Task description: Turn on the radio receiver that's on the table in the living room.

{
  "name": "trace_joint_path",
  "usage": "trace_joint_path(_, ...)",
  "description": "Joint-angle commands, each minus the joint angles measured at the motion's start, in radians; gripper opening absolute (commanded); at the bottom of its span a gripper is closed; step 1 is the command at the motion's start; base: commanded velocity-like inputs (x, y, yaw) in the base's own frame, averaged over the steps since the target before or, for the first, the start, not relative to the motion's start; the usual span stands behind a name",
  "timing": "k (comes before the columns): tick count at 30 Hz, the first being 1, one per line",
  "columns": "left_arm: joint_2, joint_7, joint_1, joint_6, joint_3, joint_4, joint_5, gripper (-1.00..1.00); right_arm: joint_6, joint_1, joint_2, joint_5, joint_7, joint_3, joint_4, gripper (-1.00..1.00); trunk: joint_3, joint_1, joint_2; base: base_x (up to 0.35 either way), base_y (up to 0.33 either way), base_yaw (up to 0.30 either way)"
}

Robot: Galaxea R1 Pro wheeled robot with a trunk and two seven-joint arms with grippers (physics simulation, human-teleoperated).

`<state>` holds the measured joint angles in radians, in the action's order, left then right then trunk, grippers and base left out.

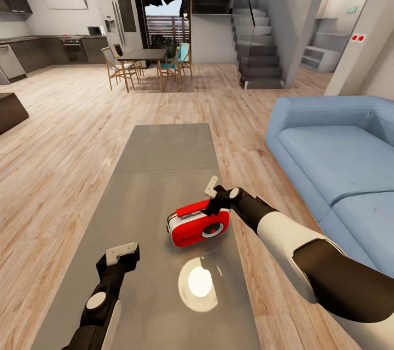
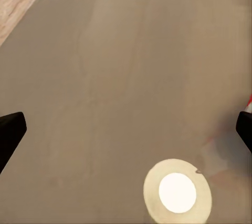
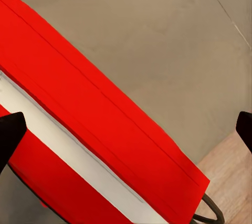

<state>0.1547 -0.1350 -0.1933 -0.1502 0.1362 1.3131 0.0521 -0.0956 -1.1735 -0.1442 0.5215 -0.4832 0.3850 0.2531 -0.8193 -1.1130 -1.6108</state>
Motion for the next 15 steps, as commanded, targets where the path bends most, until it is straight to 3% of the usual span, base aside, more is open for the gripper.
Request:
trace_joint_path(1,0.0,0.0,0.0,0.0,-0.001,0.0,0.0,1.0,0.0,0.0,0.0,0.0,0.0,0.0,0.0,1.0,0.0,0.0,0.0,0.0,0.0,0.0)
trace_joint_path(9,0.0,0.0,-0.001,-0.002,-0.003,0.002,0.0,1.0,0.002,0.0,0.0,0.0,0.0,0.0,0.0,1.0,0.0,0.0,0.0,0.0,0.0,0.0)
trace_joint_path(15,0.009,0.0,-0.001,0.001,-0.004,0.002,0.0,1.0,0.002,0.0,0.0,0.0,0.0,0.0,0.0,1.0,-0.019,-0.023,-0.042,0.0,0.0,0.0)
